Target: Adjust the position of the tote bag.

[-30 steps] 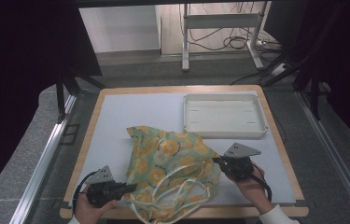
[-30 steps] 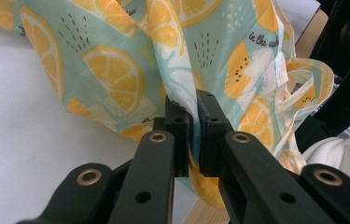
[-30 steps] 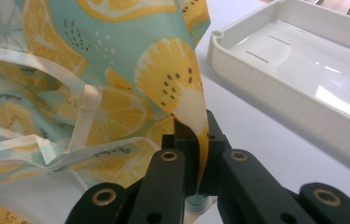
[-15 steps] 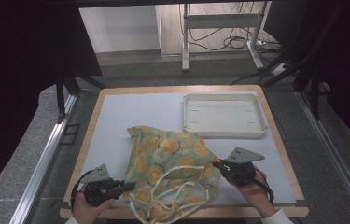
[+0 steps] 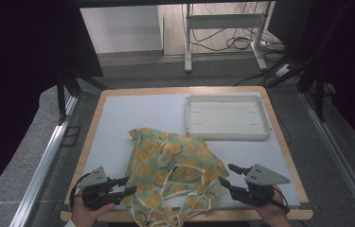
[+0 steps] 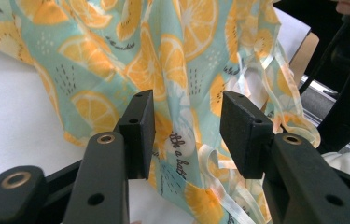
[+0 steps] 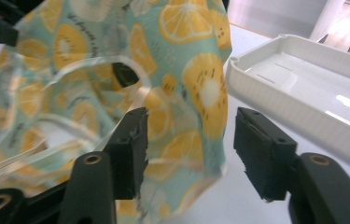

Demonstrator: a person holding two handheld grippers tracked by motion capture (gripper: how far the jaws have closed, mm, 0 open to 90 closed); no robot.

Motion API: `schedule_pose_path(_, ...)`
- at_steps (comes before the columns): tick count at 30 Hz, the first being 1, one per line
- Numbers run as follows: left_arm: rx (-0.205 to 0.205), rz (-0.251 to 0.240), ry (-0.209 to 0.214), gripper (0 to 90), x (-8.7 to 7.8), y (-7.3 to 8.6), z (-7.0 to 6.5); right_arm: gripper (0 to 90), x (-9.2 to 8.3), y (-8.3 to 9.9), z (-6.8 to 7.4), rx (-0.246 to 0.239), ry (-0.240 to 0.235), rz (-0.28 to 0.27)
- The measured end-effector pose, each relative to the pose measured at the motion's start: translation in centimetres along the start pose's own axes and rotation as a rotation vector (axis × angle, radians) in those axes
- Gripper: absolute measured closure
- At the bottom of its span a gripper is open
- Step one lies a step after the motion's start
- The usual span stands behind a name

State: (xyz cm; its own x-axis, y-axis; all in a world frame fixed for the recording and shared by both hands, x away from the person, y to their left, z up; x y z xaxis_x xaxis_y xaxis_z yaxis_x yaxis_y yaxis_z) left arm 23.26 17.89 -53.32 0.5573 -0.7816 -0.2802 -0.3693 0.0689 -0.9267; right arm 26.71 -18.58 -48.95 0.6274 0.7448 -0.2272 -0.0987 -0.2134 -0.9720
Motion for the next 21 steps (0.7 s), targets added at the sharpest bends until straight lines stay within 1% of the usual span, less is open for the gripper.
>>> schedule_pose_path(2, 0.022, -0.006, -0.011, 54.3, -0.2, -0.3, -0.2, 47.7, -0.6, 0.6, 0.4, 0.012, -0.023, 0.008)
schedule_pose_path(3, 0.028, -0.010, -0.012, 53.4, -0.3, -0.4, -0.3, 48.1, -0.6, 1.1, 0.8, 0.010, -0.033, 0.028)
schedule_pose_path(4, 0.030, -0.014, -0.011, 52.2, -0.3, -0.5, -0.4, 48.2, -0.5, 1.4, 1.1, 0.003, -0.043, 0.042)
schedule_pose_path(6, 0.035, -0.024, -0.016, 49.1, -0.2, -0.8, -0.6, 48.2, 0.0, 1.6, 1.6, -0.014, -0.057, 0.053)
schedule_pose_path(8, 0.036, -0.035, -0.024, 47.7, -0.1, -1.1, -0.7, 48.3, 0.2, 1.1, 2.0, -0.042, -0.054, 0.043)
schedule_pose_path(10, 0.037, -0.037, -0.019, 47.7, -0.1, -1.2, -0.9, 49.1, 0.3, 0.5, 2.4, -0.025, -0.077, 0.024)
schedule_pose_path(11, 0.037, -0.038, -0.014, 47.8, 0.0, -1.2, -1.0, 49.1, 0.3, 0.4, 2.5, -0.026, -0.085, 0.027)
schedule_pose_path(12, 0.038, -0.033, -0.010, 47.8, 0.1, -1.2, -1.0, 48.7, 0.6, 0.5, 2.8, -0.026, -0.097, 0.040)
schedule_pose_path(13, 0.037, -0.026, -0.007, 47.4, 0.2, -1.1, -1.1, 47.4, 0.7, 0.7, 2.9, -0.033, -0.100, 0.059)
schedule_pose_path(15, 0.033, -0.009, -0.006, 45.6, 0.6, -0.9, -1.2, 43.1, 1.6, 1.3, 3.2, -0.038, -0.102, 0.102)
schedule_pose_path(17, 0.033, 0.004, -0.005, 44.2, 0.9, -0.7, -1.1, 39.5, 2.5, 2.0, 3.6, -0.047, -0.117, 0.143)
schedule_pose_path(19, 0.030, 0.012, -0.006, 43.7, 1.2, -0.6, -1.0, 37.9, 3.3, 2.6, 3.9, -0.052, -0.130, 0.175)
schedule_pose_path(20, 0.029, 0.014, -0.004, 43.7, 1.3, -0.5, -0.9, 36.6, 4.1, 3.3, 4.0, -0.044, -0.145, 0.211)
schedule_pose_path(21, 0.027, 0.015, -0.004, 43.7, 1.3, -0.5, -0.9, 36.6, 4.1, 3.3, 4.0, -0.044, -0.145, 0.211)
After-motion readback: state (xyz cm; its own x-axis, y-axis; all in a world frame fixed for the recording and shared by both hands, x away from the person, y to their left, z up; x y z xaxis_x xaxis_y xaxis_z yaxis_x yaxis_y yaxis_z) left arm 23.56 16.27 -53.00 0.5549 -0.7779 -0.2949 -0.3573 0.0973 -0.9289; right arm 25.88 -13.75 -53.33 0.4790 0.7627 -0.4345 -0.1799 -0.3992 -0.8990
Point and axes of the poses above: each handheld gripper's, and its own axes: x roughly forward along the jaws, y roughly out of its underside, z roughly to its left, the point moved 7 cm from there along x, roughly forward along the jaws, and after that the axes turned 13 degrees about -z, right-handed, at the moved point
